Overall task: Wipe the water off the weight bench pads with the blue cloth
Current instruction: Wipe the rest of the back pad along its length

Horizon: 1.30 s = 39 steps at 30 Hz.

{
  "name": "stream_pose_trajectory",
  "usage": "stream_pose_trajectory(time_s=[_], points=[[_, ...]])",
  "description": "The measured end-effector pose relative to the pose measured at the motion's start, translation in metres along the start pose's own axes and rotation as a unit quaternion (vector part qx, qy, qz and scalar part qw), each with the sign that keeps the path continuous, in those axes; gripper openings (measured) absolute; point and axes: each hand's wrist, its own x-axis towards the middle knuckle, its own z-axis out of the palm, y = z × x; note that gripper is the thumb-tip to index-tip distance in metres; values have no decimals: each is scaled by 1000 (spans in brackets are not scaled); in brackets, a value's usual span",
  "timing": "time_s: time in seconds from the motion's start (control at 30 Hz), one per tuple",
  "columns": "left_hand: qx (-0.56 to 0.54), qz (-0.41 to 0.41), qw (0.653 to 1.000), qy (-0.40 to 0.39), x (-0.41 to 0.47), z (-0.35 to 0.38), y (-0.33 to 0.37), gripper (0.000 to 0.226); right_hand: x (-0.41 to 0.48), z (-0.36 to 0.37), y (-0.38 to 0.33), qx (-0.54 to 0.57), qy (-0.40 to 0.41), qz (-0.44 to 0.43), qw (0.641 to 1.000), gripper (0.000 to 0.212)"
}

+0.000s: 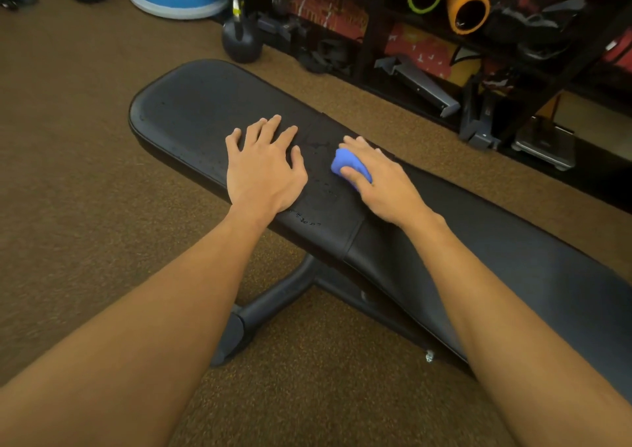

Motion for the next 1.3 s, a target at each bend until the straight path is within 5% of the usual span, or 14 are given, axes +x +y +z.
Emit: stream_pose_trajectory(time_s=[0.13, 0.33, 0.5, 0.7, 0.87, 1.07, 1.23, 1.3], points=[[1, 1, 1000, 0, 1, 0, 0, 54, 27, 6, -4, 5, 64, 92, 994, 54], [-2, 0, 1000, 5, 0, 3, -1, 53, -13, 10, -15, 9, 8, -29, 1000, 54], [-5, 3, 1000, 9, 1, 3, -2, 52, 11, 8, -5, 18, 70, 77, 994, 53], [0, 1, 1000, 8, 1, 4, -2, 50, -23, 8, -16, 12, -16, -46, 999, 56], [-5, 0, 1000, 11, 1, 4, -2, 49, 8, 10, -11, 4, 52, 67, 996, 56], [-18, -5, 1000, 20, 0, 4, -3, 48, -27, 15, -24, -13, -13, -64, 998, 59], [-20, -4, 1000, 19, 0, 4, -3, 48, 3, 12, -11, -10, 60, 75, 995, 58], [-22, -4, 1000, 19, 0, 5, -4, 48, 5, 20, -30, -3, 50, 53, 997, 59]])
